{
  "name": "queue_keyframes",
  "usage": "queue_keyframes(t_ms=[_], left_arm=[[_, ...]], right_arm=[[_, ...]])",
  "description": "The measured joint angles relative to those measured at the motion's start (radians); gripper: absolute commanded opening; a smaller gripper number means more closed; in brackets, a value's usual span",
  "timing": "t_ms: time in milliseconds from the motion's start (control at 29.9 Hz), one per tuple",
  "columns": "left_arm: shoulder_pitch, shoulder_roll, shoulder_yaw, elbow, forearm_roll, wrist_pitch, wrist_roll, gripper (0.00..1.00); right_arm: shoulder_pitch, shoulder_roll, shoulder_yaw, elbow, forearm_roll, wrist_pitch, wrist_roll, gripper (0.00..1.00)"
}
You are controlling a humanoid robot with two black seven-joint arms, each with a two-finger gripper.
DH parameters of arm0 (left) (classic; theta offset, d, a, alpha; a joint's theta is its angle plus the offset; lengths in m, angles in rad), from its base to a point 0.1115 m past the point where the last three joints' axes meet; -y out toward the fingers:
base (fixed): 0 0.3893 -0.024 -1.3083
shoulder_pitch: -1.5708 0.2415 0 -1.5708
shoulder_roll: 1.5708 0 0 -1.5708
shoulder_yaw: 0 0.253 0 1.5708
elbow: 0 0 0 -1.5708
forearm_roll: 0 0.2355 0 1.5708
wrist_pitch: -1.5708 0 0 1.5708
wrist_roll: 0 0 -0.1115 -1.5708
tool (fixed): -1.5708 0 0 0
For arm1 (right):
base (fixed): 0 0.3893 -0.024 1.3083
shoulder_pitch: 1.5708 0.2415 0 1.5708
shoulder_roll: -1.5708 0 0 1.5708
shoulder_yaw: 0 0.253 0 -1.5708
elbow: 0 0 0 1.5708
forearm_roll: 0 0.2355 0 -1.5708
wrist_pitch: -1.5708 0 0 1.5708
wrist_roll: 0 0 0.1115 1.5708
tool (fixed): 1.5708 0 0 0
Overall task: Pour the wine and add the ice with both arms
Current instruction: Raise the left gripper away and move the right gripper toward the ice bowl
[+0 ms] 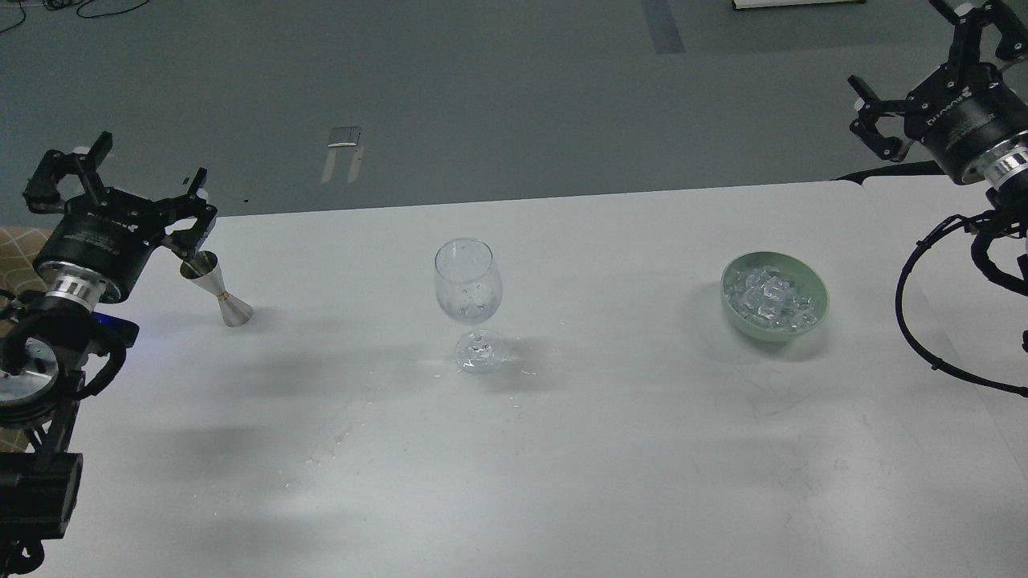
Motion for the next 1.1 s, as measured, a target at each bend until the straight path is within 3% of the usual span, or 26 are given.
queue_keyframes(t_ms=[368,769,1104], left_arm=[[-0.070,0.086,0.102,-0.038,0.103,-0.008,-0.004,0.98],[-0.112,0.019,0.092,-0.011,0.313,-0.091,-0.116,0.98],[-0.087,-0.026,0.086,0.033,0.316,-0.098,-0.107,0.98]], right_arm=[[0.010,-0.135,-0.137,0.158,-0.410,0.001,0.004,1.00],[0.053,-0.236,-0.216,0.315,-1.067,-0.001,0.006,1.00],[0.123,-0.267,-0.455,0.417,-1.158,0.000,0.006,1.00]])
